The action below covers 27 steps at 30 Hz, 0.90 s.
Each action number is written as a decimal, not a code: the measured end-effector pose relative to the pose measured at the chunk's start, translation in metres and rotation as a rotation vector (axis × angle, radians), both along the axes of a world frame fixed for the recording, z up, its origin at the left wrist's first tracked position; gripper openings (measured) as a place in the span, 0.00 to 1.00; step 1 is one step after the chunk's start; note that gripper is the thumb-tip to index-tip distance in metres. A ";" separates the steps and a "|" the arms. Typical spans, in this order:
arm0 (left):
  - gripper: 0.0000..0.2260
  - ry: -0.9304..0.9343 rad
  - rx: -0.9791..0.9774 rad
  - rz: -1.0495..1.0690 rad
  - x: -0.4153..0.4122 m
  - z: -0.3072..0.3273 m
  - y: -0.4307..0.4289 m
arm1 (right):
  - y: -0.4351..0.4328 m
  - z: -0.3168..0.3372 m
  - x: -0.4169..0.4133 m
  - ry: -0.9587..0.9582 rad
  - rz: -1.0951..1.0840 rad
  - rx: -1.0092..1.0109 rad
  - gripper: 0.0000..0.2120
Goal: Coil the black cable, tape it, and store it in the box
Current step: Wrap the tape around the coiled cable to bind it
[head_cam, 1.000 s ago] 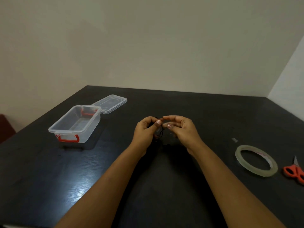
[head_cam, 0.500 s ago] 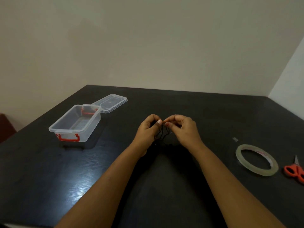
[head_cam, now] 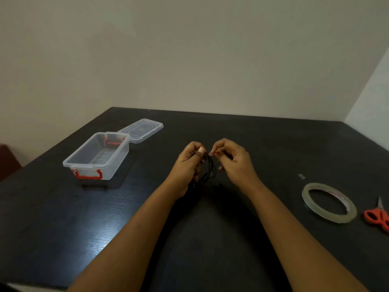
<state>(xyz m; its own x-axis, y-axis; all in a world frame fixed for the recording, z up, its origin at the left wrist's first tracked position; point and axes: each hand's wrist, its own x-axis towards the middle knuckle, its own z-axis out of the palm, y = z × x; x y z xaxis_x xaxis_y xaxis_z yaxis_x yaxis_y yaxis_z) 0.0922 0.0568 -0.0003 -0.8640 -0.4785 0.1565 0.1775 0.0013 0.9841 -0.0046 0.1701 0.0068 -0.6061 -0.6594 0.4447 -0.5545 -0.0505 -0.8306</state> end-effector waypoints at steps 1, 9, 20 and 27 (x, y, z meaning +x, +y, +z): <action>0.08 0.004 0.009 -0.004 0.000 0.000 0.000 | 0.000 0.001 0.000 0.010 0.003 0.003 0.14; 0.12 -0.029 0.087 -0.006 0.004 0.004 -0.001 | -0.001 0.000 -0.004 0.088 -0.064 -0.046 0.05; 0.13 -0.024 0.078 -0.002 0.004 0.002 -0.002 | 0.003 0.008 0.003 0.223 -0.131 -0.101 0.07; 0.13 -0.028 0.130 0.101 0.004 0.001 -0.009 | 0.003 0.015 0.013 0.178 0.093 -0.067 0.11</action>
<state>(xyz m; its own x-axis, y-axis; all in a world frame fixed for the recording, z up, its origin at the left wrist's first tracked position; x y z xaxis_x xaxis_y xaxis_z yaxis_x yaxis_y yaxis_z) 0.0965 0.0479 0.0004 -0.8136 -0.5778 0.0642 0.1557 -0.1103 0.9816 0.0088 0.1729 0.0216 -0.4521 -0.6741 0.5841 -0.6824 -0.1602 -0.7132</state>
